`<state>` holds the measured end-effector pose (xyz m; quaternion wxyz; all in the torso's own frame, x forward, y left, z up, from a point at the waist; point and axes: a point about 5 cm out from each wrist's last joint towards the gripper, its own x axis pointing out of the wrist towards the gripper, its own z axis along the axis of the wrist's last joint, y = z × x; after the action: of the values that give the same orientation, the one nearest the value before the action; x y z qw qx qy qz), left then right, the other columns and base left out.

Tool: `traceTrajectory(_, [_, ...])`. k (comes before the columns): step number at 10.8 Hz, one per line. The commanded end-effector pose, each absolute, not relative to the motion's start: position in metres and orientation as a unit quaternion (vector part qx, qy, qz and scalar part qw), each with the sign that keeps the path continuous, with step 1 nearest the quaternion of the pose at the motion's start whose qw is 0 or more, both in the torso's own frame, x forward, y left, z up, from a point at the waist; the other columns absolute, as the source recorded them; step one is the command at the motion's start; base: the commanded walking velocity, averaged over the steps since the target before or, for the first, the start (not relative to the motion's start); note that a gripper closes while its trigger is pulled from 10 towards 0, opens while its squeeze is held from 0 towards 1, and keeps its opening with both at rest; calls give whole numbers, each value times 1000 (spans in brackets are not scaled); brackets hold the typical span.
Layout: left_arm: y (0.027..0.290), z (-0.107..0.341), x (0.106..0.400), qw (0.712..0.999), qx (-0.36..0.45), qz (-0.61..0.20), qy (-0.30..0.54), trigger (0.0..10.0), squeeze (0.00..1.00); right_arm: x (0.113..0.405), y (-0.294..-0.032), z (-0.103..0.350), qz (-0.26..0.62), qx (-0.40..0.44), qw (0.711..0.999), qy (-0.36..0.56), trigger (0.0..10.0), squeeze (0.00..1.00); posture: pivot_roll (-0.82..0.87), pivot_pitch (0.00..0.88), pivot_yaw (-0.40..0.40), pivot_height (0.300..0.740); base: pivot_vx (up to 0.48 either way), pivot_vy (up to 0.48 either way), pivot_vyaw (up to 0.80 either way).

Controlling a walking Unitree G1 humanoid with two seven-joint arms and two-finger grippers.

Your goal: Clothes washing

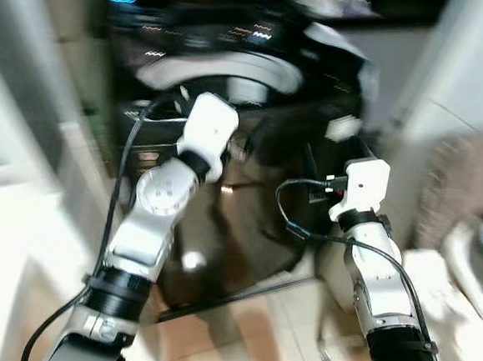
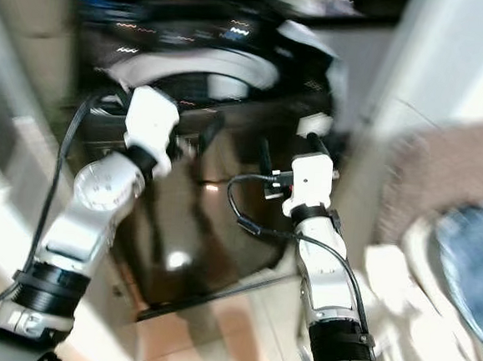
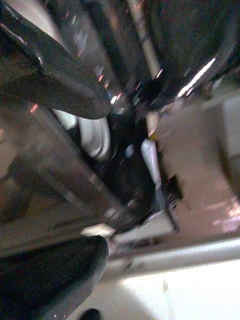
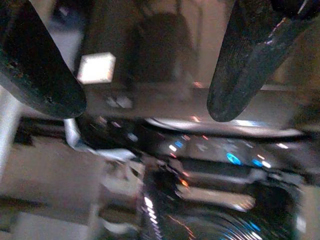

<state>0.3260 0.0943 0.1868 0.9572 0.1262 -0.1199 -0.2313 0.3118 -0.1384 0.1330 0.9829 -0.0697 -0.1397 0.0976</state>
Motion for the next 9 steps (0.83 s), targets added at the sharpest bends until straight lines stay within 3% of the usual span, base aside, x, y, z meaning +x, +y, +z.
traceTrajectory(1, [108, 164, 327, 968, 121, -209, -69, 10000, 0, 312, -145, 132, 85, -74, 984, -137, 10000, 0, -143, 0, 35, 711, 0, 0, -600])
traceTrajectory(2, [126, 140, 321, 978, 100, -184, -19, 10000, 0, 310, -151, 130, 74, -74, 986, -133, 10000, 0, -145, 0, 36, 711, 0, 0, -619])
traceTrajectory(6, [156, 104, 307, 987, 56, -140, 53, 10000, 0, 296, -177, 128, 13, -78, 987, -142, 10000, 0, -140, 0, 32, 711, 0, 0, -572])
traceTrajectory(9, [148, 107, 303, 985, 53, -159, 36, 10000, 0, 287, -184, 117, 6, -78, 990, -121, 10000, 0, -140, 0, 32, 711, 0, 0, -531])
